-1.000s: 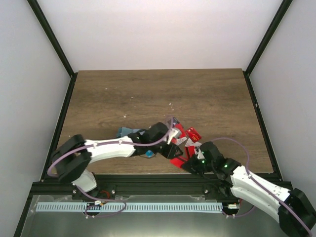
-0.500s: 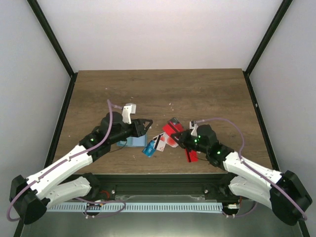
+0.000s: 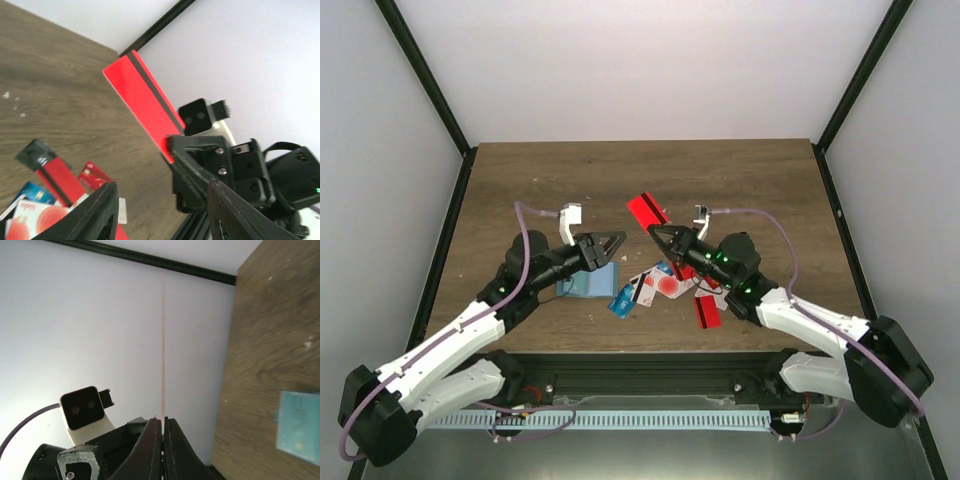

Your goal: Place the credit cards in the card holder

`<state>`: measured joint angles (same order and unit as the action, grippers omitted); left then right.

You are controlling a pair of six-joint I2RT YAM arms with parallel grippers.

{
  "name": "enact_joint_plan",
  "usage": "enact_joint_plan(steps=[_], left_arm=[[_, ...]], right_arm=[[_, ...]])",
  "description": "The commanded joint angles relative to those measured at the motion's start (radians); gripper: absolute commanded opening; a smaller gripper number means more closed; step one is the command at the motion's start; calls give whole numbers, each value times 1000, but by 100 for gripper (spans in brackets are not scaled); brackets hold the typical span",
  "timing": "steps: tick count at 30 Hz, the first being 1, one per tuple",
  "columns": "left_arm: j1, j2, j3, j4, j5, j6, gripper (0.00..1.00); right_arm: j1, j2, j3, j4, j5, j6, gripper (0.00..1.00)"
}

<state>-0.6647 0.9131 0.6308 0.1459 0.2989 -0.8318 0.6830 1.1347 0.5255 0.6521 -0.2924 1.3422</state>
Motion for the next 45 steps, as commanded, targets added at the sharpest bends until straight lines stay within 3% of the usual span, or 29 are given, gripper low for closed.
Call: enact_joint_plan(steps=[1, 12, 30, 45], left_arm=[[9, 12, -11, 169, 75, -11, 51], [32, 45, -19, 254, 58, -34, 43], [45, 72, -43, 363, 87, -80, 30], [48, 92, -37, 369, 74, -94, 4]], right_arm=[[-1, 52, 38, 208, -73, 66, 1], [45, 139, 51, 382, -112, 125, 1], [87, 194, 75, 450, -139, 132, 1], [90, 206, 58, 479, -157, 130, 1]])
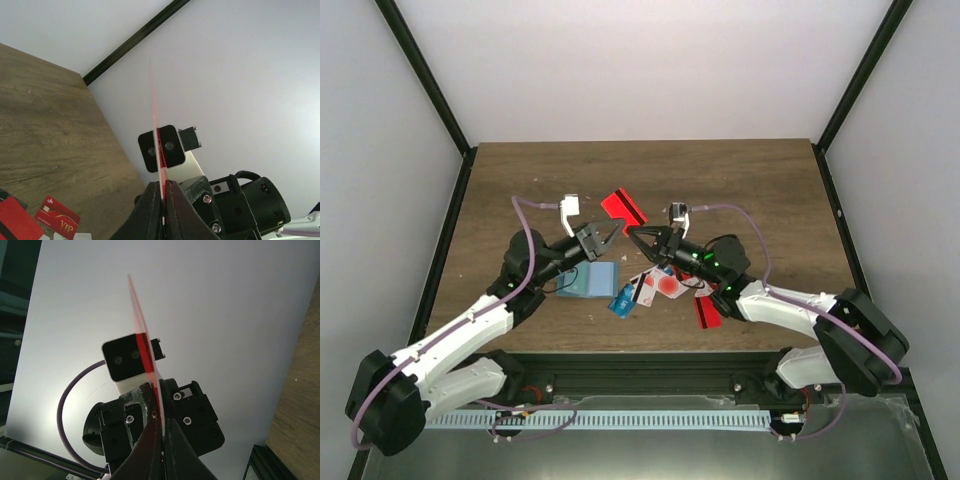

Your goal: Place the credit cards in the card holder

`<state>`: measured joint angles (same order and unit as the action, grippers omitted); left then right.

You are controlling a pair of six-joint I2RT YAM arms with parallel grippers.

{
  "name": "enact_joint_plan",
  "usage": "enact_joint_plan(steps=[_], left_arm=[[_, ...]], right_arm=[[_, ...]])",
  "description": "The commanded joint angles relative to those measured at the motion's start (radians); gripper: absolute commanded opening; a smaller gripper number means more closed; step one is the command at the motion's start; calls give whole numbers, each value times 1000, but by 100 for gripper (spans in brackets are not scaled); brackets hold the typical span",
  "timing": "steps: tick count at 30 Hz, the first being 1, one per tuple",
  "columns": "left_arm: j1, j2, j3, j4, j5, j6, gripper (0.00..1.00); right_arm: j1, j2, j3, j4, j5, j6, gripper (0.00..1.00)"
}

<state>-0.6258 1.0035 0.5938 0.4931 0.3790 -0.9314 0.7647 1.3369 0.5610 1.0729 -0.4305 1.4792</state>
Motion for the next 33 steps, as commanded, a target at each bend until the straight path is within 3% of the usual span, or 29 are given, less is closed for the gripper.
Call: enact_joint_plan(steps=[1, 3, 5, 8, 12, 19, 26, 33], left_arm=[[10, -1, -1, 18, -6, 7, 4], [18, -10, 0, -8, -6, 16, 4], [31, -36, 12, -95, -23, 49, 4], [61, -68, 37, -312, -78, 150, 4], [103, -110, 16, -505, -158, 253, 4], [155, -60, 11, -762, -235, 363, 4], [167, -31, -38, -806, -166, 396, 4], [168, 3, -88, -791, -247, 357, 4]], right_arm=[[10, 4, 20, 62, -23, -11, 1], [5, 5, 18, 52, -45, -31, 5], [-11, -8, 16, -5, -69, -61, 29], [-48, -47, 13, -188, -76, -139, 42], [-73, -92, 43, -508, -28, -294, 43], [-77, -72, 79, -766, -10, -484, 43], [-77, -30, 30, -809, -63, -554, 43], [-77, -1, 16, -790, -113, -569, 43]])
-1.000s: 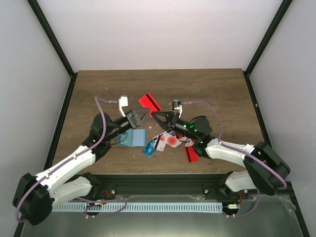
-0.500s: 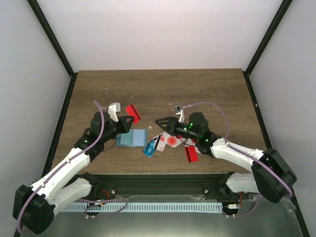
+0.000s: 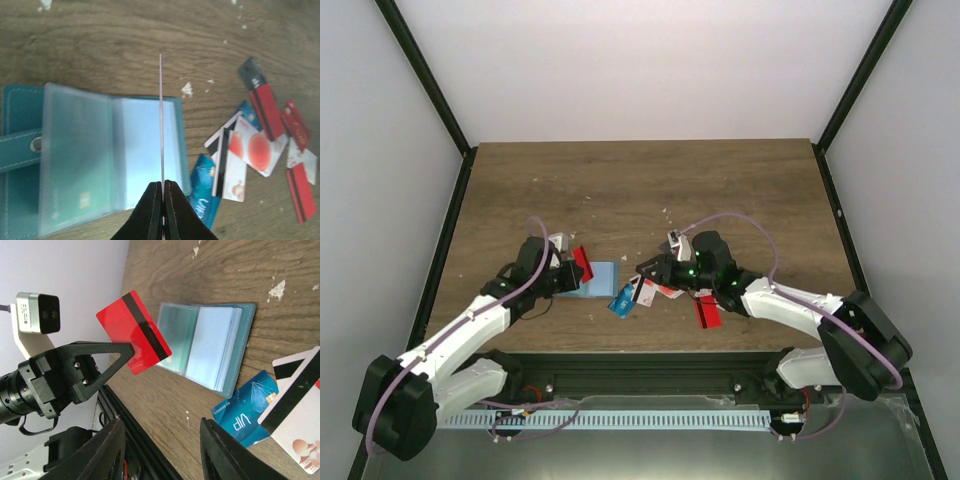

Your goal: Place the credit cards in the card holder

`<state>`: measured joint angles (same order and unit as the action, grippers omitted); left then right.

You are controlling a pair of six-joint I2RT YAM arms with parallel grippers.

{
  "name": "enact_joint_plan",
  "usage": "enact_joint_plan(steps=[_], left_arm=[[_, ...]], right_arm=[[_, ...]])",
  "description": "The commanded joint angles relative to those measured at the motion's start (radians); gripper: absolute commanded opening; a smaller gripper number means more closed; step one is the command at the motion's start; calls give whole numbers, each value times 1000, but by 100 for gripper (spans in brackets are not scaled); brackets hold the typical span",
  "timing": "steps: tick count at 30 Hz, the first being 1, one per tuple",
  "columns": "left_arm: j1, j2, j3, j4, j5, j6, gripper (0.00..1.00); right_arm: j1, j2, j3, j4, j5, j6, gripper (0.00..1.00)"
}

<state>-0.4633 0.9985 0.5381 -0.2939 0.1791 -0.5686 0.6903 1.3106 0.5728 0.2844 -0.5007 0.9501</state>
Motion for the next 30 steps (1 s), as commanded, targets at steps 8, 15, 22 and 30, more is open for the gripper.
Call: enact_joint_plan(steps=[8, 15, 22, 30], left_arm=[[6, 56, -70, 33, -64, -7, 4], [6, 109, -84, 70, -65, -5, 4], [6, 114, -97, 93, -36, -18, 4], [2, 155, -115, 177, 64, -48, 4]], right_arm=[[-3, 59, 6, 4, -70, -53, 42], [-2, 55, -3, 9, -73, -59, 41], [-4, 45, -11, 3, -62, -65, 41], [-7, 37, -16, 4, -61, -64, 41]])
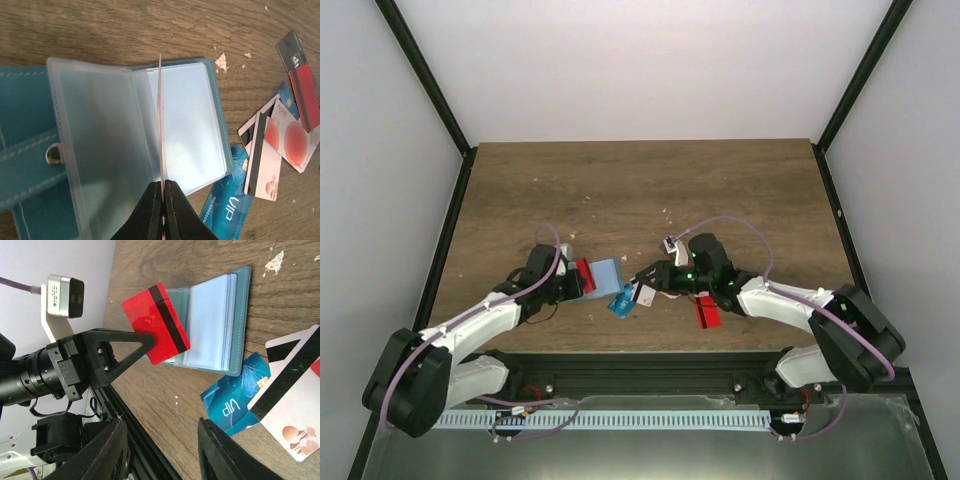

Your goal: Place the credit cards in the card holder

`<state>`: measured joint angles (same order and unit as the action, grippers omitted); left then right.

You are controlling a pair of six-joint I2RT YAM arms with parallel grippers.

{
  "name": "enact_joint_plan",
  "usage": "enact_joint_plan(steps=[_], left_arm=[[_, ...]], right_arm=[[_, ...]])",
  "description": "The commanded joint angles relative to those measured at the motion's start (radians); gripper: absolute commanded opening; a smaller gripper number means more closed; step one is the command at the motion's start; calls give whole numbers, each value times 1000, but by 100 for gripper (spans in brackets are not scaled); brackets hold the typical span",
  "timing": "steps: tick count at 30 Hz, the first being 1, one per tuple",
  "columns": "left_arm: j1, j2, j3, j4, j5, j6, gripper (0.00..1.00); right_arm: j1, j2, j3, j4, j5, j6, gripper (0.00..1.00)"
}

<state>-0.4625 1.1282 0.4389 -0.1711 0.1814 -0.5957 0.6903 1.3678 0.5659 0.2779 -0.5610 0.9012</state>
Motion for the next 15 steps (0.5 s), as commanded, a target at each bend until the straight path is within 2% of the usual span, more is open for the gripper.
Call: enact_joint_plan(steps=[1, 5, 15], left_arm=[[1, 31, -14, 62, 73, -23, 4], [-1, 33, -8, 74, 89, -28, 4], [-1, -11, -25, 6, -19, -48, 4]], right_arm=[[-7, -22, -9, 8, 0, -16, 41], [-9, -31, -16, 0, 6, -19, 41], [-12, -21, -16, 10, 4, -9, 41]])
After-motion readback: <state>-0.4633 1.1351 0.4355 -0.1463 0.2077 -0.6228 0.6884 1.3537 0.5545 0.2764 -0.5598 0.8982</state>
